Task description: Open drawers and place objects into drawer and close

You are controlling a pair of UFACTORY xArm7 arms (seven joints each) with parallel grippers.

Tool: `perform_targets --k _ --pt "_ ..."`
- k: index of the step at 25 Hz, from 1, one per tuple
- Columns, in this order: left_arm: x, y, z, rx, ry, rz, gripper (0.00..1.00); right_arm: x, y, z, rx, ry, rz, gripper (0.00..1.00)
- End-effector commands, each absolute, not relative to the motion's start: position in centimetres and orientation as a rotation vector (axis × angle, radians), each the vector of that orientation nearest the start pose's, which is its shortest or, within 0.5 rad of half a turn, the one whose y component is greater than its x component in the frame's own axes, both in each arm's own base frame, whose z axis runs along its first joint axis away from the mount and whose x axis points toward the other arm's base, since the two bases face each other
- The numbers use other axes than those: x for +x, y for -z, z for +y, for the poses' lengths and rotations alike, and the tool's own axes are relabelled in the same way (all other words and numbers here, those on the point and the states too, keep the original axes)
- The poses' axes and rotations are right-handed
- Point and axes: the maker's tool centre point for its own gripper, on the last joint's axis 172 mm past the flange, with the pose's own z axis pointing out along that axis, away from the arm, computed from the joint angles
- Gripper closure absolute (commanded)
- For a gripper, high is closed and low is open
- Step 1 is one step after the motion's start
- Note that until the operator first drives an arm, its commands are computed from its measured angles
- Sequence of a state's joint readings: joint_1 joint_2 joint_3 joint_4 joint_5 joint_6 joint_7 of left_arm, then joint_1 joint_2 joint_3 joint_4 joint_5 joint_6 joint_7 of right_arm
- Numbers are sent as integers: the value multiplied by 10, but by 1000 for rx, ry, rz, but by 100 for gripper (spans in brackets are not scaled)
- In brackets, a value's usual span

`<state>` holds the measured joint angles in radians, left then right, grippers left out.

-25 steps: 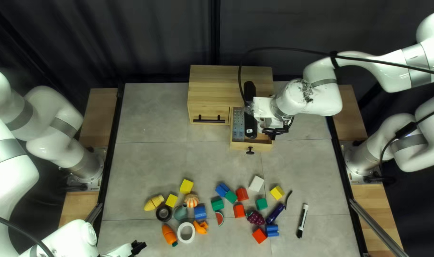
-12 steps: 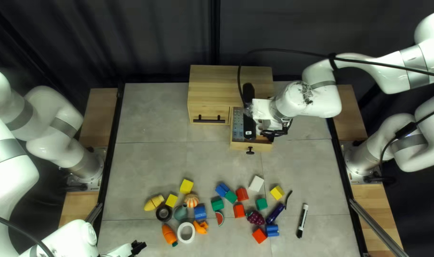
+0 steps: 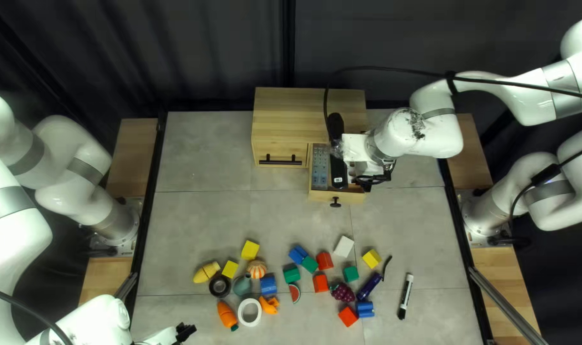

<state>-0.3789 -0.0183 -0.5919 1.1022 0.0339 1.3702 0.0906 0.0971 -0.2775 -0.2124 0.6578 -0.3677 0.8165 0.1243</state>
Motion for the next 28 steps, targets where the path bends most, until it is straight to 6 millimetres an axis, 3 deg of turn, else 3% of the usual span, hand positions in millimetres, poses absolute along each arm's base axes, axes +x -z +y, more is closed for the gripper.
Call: perform_targets --k 1,28 --pt "231 -201 -322 -2562 -316 1520 0 397 -167 -87 -3357 202 -1 100" --pt "231 -201 -322 -2562 -316 1520 0 403 -165 -76 -3351 209 -23 98"
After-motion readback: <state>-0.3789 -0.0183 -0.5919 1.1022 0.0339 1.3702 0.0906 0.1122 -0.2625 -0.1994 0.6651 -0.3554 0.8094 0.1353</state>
